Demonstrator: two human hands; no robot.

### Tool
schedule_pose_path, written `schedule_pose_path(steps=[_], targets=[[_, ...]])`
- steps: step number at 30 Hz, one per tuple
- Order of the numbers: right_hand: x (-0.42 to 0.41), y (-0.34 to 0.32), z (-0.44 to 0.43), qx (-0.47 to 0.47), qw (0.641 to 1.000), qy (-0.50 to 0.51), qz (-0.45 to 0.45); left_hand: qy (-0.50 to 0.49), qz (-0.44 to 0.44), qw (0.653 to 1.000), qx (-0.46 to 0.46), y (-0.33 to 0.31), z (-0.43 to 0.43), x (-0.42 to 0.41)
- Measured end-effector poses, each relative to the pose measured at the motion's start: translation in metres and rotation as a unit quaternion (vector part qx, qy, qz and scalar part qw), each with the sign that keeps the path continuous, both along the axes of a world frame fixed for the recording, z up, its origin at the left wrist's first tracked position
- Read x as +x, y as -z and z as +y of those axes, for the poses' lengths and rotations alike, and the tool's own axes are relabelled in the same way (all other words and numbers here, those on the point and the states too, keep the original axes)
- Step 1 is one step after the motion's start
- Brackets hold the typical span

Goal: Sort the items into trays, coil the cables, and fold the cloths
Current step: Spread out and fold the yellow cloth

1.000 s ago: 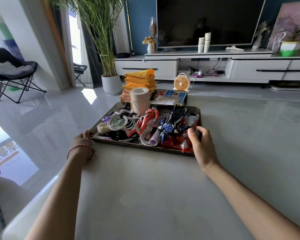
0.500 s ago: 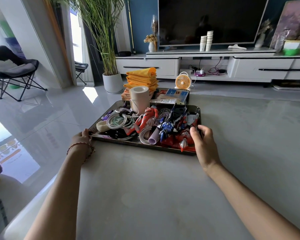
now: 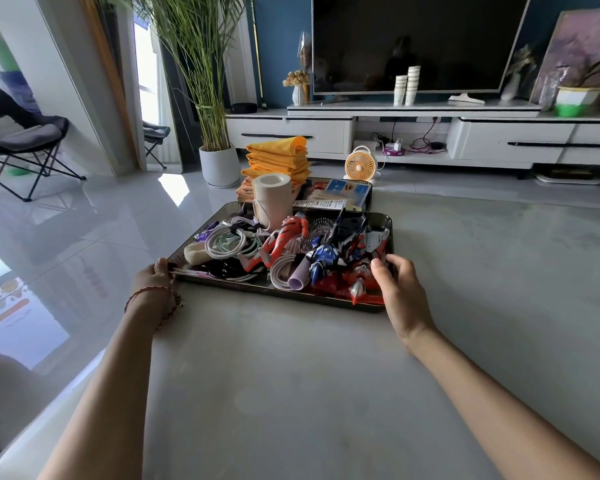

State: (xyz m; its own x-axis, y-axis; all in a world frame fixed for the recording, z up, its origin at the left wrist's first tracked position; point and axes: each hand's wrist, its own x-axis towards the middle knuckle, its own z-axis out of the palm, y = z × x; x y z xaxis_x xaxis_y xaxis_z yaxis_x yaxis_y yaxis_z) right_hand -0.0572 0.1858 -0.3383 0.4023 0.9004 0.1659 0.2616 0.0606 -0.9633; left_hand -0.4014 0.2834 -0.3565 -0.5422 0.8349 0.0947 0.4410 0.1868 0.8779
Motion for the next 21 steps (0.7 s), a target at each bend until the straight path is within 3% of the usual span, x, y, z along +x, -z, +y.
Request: schedule_pose_path(steps=[8,17,21], targets=[[0.000,0.003,0.003,0.023,0.999,-0.003,0.025,-0.006,-0.046,0.999,0.001,0.011,0.015,-0.013],[0.003,0.004,0.010,0.053,0.985,0.107,0.121,-0.014,-0.075,0.997,0.002,0.011,0.010,-0.006],[0.011,-0.002,0.005,0.044,0.949,0.119,0.289,0.011,-0.183,0.983,0.002,0.000,-0.004,-0.012]])
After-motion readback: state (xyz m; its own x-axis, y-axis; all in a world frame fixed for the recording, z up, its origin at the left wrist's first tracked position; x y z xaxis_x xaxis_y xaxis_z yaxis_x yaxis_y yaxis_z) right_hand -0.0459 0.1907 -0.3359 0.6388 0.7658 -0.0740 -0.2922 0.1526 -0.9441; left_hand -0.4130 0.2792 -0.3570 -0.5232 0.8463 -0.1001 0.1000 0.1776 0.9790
